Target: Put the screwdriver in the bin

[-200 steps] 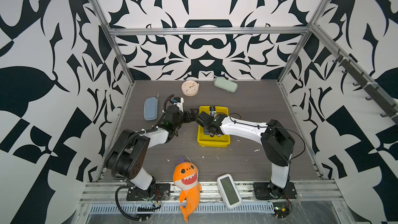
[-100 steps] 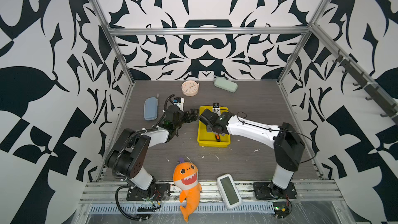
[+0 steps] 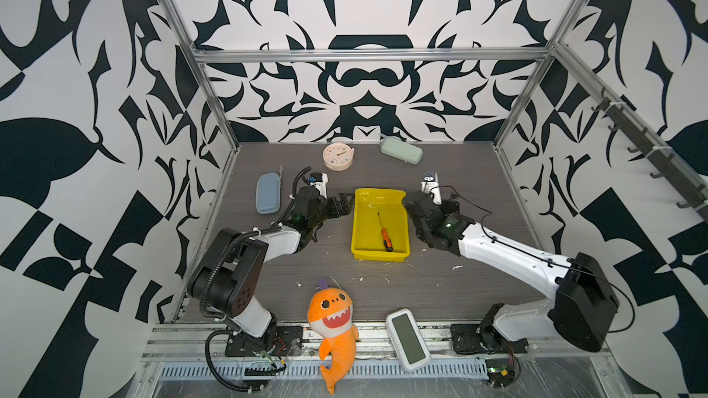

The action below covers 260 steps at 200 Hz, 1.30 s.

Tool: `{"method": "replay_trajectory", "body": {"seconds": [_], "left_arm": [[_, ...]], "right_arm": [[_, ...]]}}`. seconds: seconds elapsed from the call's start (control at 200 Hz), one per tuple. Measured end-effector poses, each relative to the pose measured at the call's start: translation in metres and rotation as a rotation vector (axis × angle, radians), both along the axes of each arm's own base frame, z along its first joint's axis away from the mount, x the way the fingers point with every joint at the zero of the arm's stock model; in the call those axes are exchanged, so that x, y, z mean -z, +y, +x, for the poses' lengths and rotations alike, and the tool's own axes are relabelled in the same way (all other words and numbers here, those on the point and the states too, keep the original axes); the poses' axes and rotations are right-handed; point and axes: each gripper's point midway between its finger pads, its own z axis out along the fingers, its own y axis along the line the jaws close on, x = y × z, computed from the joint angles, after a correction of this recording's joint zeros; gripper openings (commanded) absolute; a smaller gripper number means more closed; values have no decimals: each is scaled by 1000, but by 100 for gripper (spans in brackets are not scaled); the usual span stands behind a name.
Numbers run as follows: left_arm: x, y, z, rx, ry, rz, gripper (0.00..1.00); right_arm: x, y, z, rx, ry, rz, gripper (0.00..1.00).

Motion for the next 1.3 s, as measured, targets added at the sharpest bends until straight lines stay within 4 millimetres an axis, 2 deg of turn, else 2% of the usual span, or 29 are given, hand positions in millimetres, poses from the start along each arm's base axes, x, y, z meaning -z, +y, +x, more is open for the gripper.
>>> {"method": "replay_trajectory", "body": {"seconds": [0.13,0.195,0.305,0.43,0.52,0.775,0.95,1.125,1.225,1.3], "left_arm": [[0,0,0,0,0,0,100],[0,0,0,0,0,0,99],[2,0,0,0,5,2,99],[5,-1,2,2,13,5,99],[8,-2,3,3,20,7,99],[5,-2,7,-3,9,14,100],[1,10,6,-22,-30,125,99],[-32,46,8,-122,-166,338,100],[-52,86,11,-254,-179,452,99],[-63,132,10,-406,-173,490,100]], "right_arm": [[33,-86,-4,227,27,-73,99],[43,-108,-8,283,4,-92,99],[65,-124,-12,308,-36,-127,99],[93,-128,-14,293,-45,-162,100],[99,-128,-14,283,-71,-176,100],[69,-136,-16,321,-238,-78,100],[71,-130,-13,271,-244,-62,100],[84,-106,7,131,-164,-91,100],[82,-104,14,108,-156,-76,100],[81,-105,15,102,-157,-67,100]]}}
